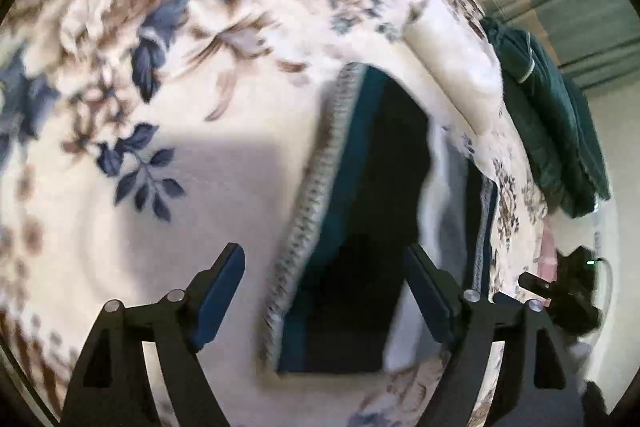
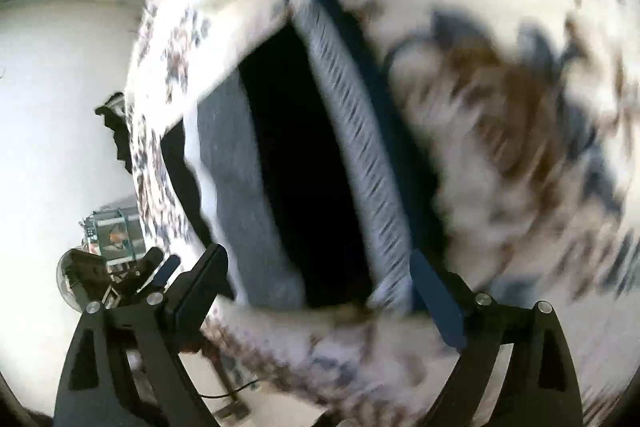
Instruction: Fold small clothes
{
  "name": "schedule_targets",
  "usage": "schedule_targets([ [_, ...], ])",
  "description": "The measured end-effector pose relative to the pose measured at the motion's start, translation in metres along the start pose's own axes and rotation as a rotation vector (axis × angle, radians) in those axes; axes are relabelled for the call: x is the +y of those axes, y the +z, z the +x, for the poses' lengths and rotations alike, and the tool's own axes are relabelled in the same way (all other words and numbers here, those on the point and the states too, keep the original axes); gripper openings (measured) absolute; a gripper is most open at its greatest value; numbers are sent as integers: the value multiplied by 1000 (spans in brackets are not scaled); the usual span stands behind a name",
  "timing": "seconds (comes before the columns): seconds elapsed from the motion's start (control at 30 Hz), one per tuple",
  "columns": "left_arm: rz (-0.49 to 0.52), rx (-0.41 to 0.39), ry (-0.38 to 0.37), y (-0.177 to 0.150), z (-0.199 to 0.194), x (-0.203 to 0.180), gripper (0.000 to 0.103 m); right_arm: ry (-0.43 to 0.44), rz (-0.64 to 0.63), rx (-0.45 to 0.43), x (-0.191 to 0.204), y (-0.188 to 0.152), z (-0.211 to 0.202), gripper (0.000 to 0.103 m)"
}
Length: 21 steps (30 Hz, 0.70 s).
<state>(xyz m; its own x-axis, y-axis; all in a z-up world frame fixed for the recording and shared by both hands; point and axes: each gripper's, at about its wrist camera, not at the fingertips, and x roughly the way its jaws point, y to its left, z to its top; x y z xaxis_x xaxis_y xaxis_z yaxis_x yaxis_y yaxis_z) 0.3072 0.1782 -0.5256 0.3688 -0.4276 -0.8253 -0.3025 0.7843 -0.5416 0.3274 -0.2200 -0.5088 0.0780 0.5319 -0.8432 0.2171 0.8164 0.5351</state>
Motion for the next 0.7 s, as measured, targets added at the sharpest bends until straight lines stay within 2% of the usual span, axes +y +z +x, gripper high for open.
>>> schedule_targets([
  [0.1, -47, 72, -148, 9, 33, 23, 80, 105, 65, 95, -42, 30, 32, 94],
  [0.13, -52, 90, -183, 11, 43, 25, 80, 177, 79, 145, -59, 45, 52, 94],
  [0.17, -41, 110, -213, 14, 52, 26, 80, 215, 70, 177, -59, 55, 66, 94],
  [0.23, 10, 127, -226, 16, 68, 17, 80, 312, 19, 234, -55, 59, 90, 95],
  [0.4, 57, 153, -320, 29, 78, -5, 80, 420, -35, 312, -24, 58, 126, 95],
  [0.47, 80, 154, -343, 34, 82, -15, 79, 440, -39, 304, -19, 54, 125, 94],
  [0.5, 90, 152, -348, 33, 81, -19, 53, 454, -31, 294, -17, 53, 125, 92],
  [0.53, 104, 156, -335, 34, 83, -23, 40, 452, -14, 274, -17, 50, 125, 76],
  [0.57, 122, 156, -339, 37, 82, -27, 29, 442, 0, 260, -24, 44, 121, 52],
  [0.6, 138, 149, -335, 39, 79, -30, 26, 437, 15, 234, -27, 42, 118, 43],
  [0.7, 159, 143, -328, 48, 71, -40, 24, 459, 38, 158, -24, 33, 102, 35],
])
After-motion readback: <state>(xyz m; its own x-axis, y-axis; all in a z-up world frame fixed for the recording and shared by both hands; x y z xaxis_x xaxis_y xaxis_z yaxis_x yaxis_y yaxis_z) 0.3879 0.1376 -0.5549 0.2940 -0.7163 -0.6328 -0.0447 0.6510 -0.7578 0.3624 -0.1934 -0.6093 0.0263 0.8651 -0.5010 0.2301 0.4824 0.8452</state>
